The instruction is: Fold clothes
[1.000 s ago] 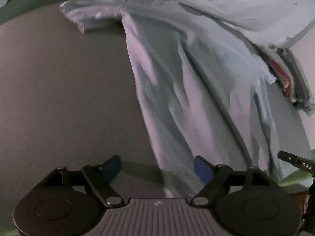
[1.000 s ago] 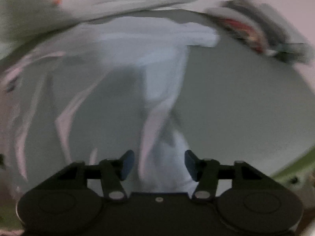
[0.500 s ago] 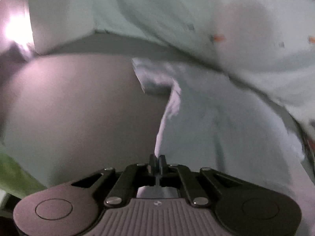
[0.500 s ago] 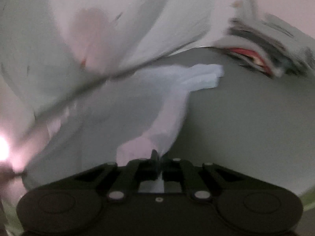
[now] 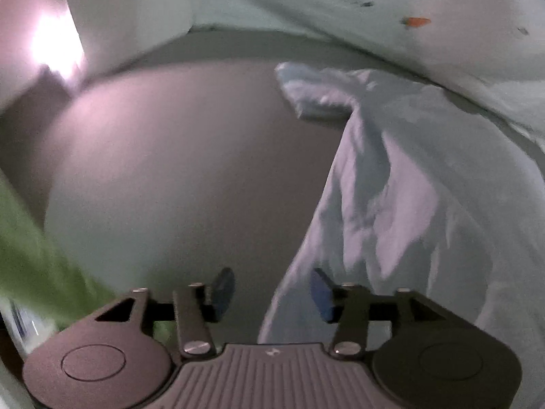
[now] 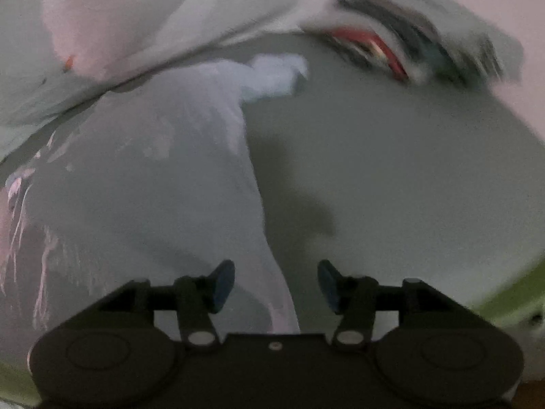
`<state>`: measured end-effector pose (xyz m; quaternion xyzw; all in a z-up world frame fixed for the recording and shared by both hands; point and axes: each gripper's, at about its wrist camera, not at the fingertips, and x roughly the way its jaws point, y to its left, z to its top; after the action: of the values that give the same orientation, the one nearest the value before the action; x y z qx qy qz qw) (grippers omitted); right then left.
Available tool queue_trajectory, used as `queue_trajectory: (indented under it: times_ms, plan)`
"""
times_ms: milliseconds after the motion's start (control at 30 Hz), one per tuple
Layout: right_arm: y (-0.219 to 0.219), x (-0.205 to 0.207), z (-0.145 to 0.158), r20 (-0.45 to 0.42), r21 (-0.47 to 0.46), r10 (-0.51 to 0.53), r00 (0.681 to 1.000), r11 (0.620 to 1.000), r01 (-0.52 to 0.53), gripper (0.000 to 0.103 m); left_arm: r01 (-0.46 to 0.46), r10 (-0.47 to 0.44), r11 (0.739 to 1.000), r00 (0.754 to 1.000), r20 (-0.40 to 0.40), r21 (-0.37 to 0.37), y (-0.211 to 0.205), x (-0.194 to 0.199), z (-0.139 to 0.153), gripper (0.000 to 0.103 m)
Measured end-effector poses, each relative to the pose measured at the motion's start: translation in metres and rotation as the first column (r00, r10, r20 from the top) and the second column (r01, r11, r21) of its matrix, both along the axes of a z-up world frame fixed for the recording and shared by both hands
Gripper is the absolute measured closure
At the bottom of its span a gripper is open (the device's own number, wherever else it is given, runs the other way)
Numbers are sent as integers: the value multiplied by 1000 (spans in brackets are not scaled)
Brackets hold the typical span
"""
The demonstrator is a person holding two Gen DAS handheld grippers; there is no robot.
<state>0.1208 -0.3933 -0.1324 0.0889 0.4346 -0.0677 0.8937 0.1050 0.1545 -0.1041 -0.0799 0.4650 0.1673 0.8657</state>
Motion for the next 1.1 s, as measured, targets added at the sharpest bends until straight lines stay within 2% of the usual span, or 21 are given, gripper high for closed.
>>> queue_trajectory:
  times_ms: [67, 133, 233, 333, 433, 533, 667, 733, 767, 833, 867, 900, 933, 967, 1000, 1033, 1067, 1100]
  plan:
    - [12, 26, 8, 33, -69, 40, 999, 997, -38, 43, 48, -48, 998, 999, 9, 41, -2, 32, 1, 38]
    - [24, 56, 16, 62, -117, 72, 995, 991, -64, 32, 84, -84, 996, 996, 27, 30, 0, 66, 0, 37]
    - [37, 106, 26, 102, -136, 94, 990, 988, -79, 31, 144, -144, 989, 987, 64, 17, 2, 122, 0, 37]
    - [50, 167, 31, 151, -156, 150, 977, 980, -127, 30, 244, -245, 970, 961, 125, 26, -4, 189, 5, 25]
    - [59, 233, 28, 207, -207, 250, 946, 956, -207, 31, 317, -329, 944, 929, 169, 95, -17, 266, 3, 17]
    - [62, 303, 13, 243, -236, 340, 909, 929, -284, 31, 412, -432, 901, 874, 221, 135, -30, 348, -7, 10]
    - [62, 398, -27, 210, -210, 420, 883, 901, -379, 31, 545, -574, 819, 782, 242, 181, -59, 446, -37, 10]
    - [63, 440, -46, 189, -174, 433, 881, 898, -404, 31, 594, -617, 787, 758, 210, 166, -72, 484, -55, 10]
    - [63, 457, -54, 189, -160, 435, 881, 898, -409, 31, 610, -629, 777, 754, 190, 155, -76, 495, -63, 10]
    - [67, 479, -68, 196, -122, 435, 879, 900, -418, 29, 654, -668, 745, 729, 152, 132, -81, 512, -78, 10]
    - [69, 487, -75, 198, -100, 443, 875, 897, -431, 19, 676, -686, 727, 715, 132, 117, -84, 520, -86, 10]
    - [72, 487, -78, 217, -102, 459, 862, 889, -447, 15, 695, -700, 714, 704, 117, 89, -84, 528, -95, 4]
    - [78, 486, -78, 209, -126, 484, 850, 875, -467, 18, 694, -694, 718, 706, 140, 55, -79, 533, -102, 0]
    - [82, 484, -77, 215, -124, 511, 832, 859, -496, 34, 682, -679, 730, 715, 169, 45, -75, 536, -105, 0]
    - [84, 480, -76, 223, -133, 523, 823, 852, -506, 44, 671, -665, 740, 717, 208, 52, -74, 534, -107, 1]
    - [86, 476, -74, 231, -142, 534, 813, 846, -515, 72, 650, -645, 757, 729, 230, 67, -75, 531, -110, 2]
    - [90, 472, -73, 238, -149, 542, 806, 840, -522, 96, 629, -630, 772, 734, 256, 96, -79, 524, -111, 16]
    - [94, 467, -73, 240, -168, 547, 802, 837, -520, 98, 627, -629, 771, 723, 286, 111, -81, 519, -109, 58]
